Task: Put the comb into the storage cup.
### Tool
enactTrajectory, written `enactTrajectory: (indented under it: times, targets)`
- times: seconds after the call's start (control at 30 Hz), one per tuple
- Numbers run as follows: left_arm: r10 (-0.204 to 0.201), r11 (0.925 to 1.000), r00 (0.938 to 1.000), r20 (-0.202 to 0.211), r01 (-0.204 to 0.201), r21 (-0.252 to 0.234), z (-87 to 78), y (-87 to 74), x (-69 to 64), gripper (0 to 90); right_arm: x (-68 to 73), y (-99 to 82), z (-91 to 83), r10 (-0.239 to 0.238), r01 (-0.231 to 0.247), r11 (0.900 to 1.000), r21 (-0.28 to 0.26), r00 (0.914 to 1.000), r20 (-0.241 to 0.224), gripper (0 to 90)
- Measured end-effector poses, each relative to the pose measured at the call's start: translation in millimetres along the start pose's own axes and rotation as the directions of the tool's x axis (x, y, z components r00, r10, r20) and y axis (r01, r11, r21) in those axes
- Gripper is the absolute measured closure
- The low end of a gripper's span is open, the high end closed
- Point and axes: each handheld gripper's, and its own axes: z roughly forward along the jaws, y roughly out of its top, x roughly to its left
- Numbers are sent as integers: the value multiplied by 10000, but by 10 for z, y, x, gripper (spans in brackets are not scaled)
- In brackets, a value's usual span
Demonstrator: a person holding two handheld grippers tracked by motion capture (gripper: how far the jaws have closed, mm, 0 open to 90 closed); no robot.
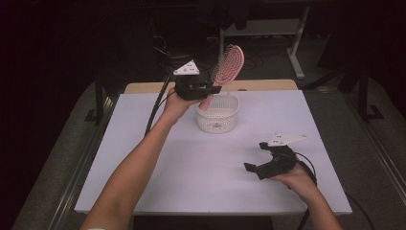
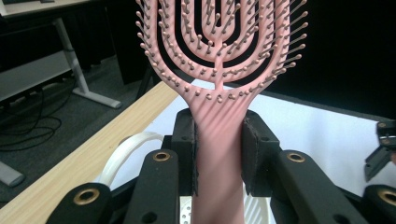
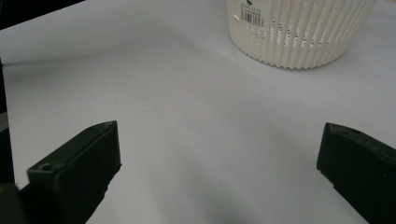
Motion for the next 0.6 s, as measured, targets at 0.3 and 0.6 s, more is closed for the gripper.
enactTrajectory:
  times: [0.3,0.6]
  targets:
    - [-80,9996,10000,4,79,287,204,-126,42,704,-3,0,-1,18,-18,10000,-8,10000,-41,0]
    - [27,9965,9999,-97,-19,838,328,-259,50,703,-14,-3,0,-5,5,10000,-32,10000,-43,0]
